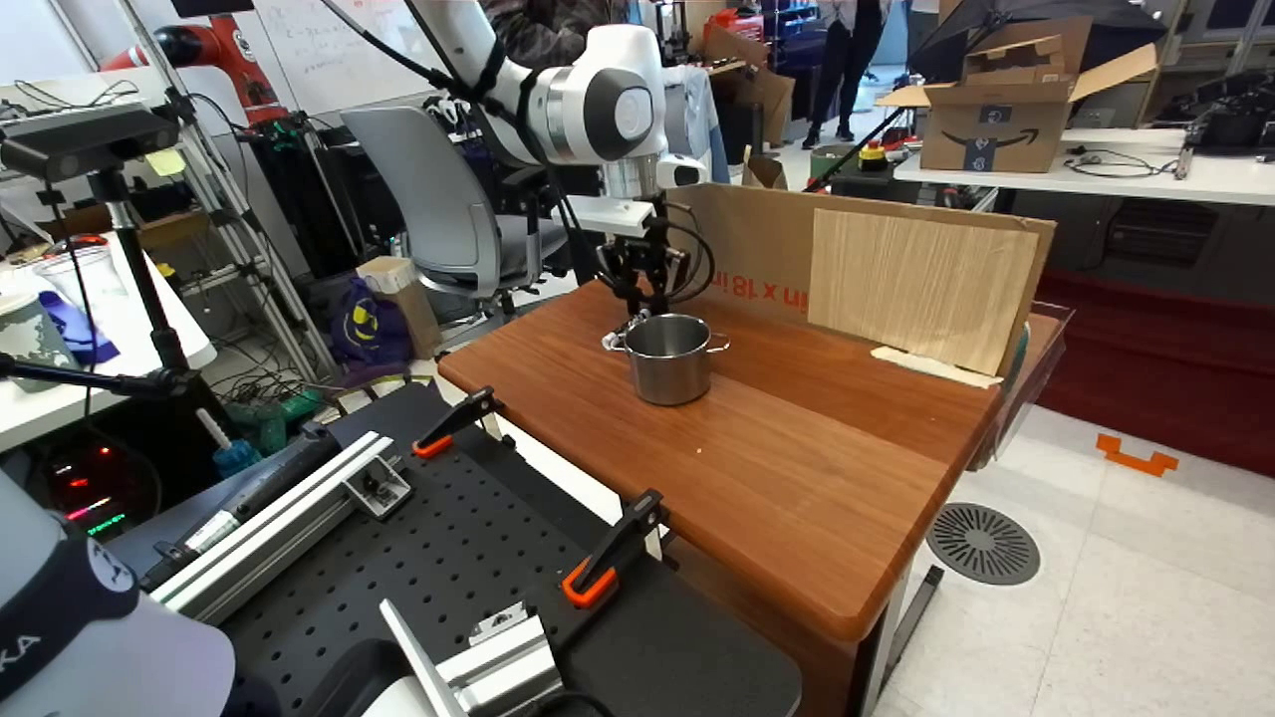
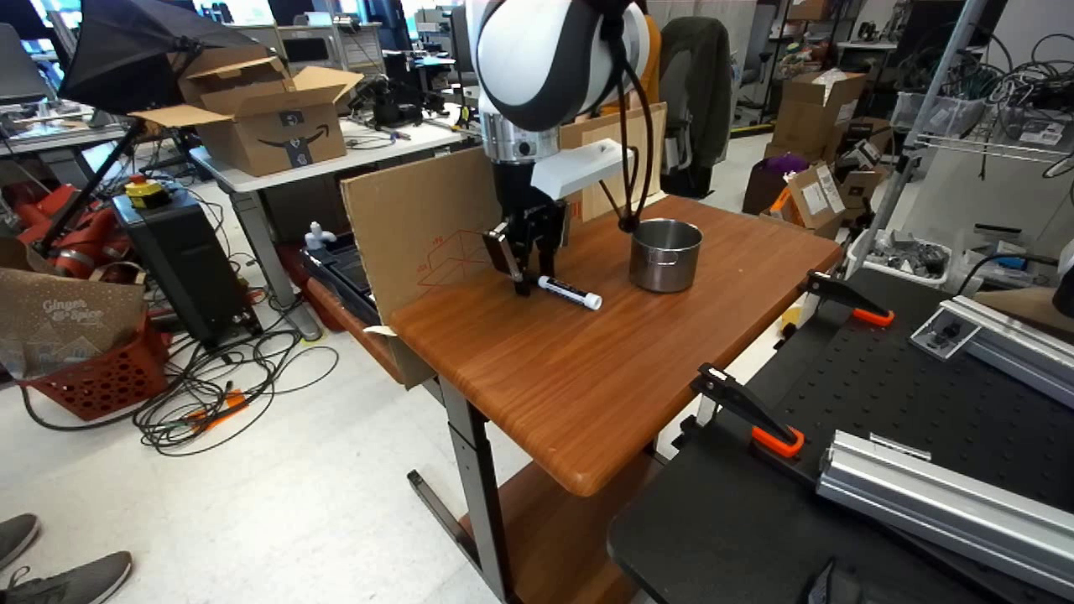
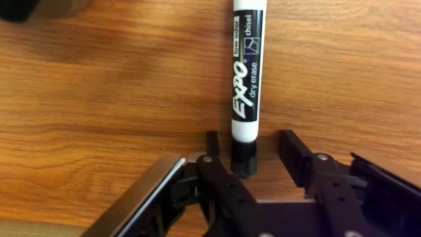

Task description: Pick up the pen from the table and put it in the silver pot.

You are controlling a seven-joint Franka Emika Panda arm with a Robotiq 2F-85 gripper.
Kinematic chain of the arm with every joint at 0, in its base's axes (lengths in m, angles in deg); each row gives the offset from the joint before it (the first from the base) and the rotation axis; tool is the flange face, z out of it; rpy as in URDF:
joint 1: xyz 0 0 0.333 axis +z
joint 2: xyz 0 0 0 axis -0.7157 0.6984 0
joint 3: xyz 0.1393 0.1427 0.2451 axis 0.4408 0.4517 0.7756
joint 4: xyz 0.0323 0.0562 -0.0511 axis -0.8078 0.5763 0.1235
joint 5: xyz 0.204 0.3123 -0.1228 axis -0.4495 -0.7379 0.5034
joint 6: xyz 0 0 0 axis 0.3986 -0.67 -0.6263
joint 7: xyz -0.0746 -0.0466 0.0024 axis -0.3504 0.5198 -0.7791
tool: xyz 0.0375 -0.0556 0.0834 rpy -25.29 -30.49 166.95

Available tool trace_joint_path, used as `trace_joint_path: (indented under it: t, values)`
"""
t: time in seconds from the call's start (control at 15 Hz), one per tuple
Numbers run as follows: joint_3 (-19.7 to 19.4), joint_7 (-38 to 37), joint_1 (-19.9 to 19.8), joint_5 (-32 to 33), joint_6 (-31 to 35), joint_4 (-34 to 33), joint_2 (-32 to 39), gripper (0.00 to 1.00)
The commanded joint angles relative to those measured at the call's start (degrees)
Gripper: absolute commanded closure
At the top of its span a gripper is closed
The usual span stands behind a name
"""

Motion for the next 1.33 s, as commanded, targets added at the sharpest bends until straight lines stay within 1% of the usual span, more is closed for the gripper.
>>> trace_joint_path:
  t: [0.0,0.07,0.13,0.2,0.27,0.33,0.47,0.73,1.13,1.27]
  values:
    - [-0.7,-0.6,0.7,-1.1,2.1,0.5,0.1,0.80]
    - [-0.7,-0.6,0.8,-1.1,2.1,0.6,-0.1,0.87]
    - [-0.7,-0.7,0.8,-1.0,2.1,0.7,-0.2,0.95]
    - [-0.7,-0.9,1.0,-1.0,2.2,0.9,-0.4,1.00]
    - [-0.8,-1.1,1.1,-0.9,2.3,1.3,-0.8,0.96]
    - [-0.9,-1.3,1.3,-0.8,2.5,1.7,-1.1,0.95]
    - [-1.1,-1.9,1.6,-0.5,3.4,2.9,-2.0,0.95]
    - [-1.9,-3.7,2.5,-0.1,7.5,7.5,-5.1,0.95]
    - [-4.8,-8.0,4.7,1.1,14.4,16.5,-13.4,0.95]
    - [-6.5,-10.3,5.7,2.0,17.5,19.5,-16.7,0.95]
